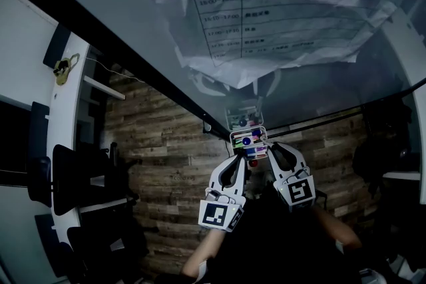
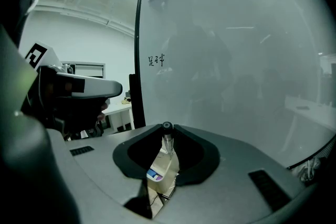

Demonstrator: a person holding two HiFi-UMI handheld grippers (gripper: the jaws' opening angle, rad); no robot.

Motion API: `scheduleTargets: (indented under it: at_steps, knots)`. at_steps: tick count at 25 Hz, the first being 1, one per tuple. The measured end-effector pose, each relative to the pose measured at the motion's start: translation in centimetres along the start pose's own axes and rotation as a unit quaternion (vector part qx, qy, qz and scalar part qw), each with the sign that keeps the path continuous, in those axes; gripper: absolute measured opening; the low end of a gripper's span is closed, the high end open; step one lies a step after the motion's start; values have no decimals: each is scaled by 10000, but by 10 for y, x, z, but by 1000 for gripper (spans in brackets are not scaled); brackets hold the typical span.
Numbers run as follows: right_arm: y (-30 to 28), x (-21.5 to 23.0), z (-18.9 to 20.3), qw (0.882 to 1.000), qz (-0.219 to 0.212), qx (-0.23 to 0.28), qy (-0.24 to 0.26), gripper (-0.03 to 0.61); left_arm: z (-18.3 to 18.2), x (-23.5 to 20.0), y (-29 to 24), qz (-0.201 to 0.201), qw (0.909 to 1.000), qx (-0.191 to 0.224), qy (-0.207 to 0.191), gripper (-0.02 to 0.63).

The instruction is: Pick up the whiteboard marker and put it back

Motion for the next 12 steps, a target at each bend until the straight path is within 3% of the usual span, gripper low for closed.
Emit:
scheduleTargets:
  at_steps: [12]
  knots:
    - [-3, -1, 6, 9999, -21, -64, 76, 78, 3, -1, 2, 19, 9999, 63, -91, 8]
Point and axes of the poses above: the fingertips, and each gripper's own axes: y backward along the fingers, x to its right, z out of its underside, the point moved 9 cm from there along y, backward along the fingers, and after that the axes turned 13 degrees about y, right-handed, at the moved point
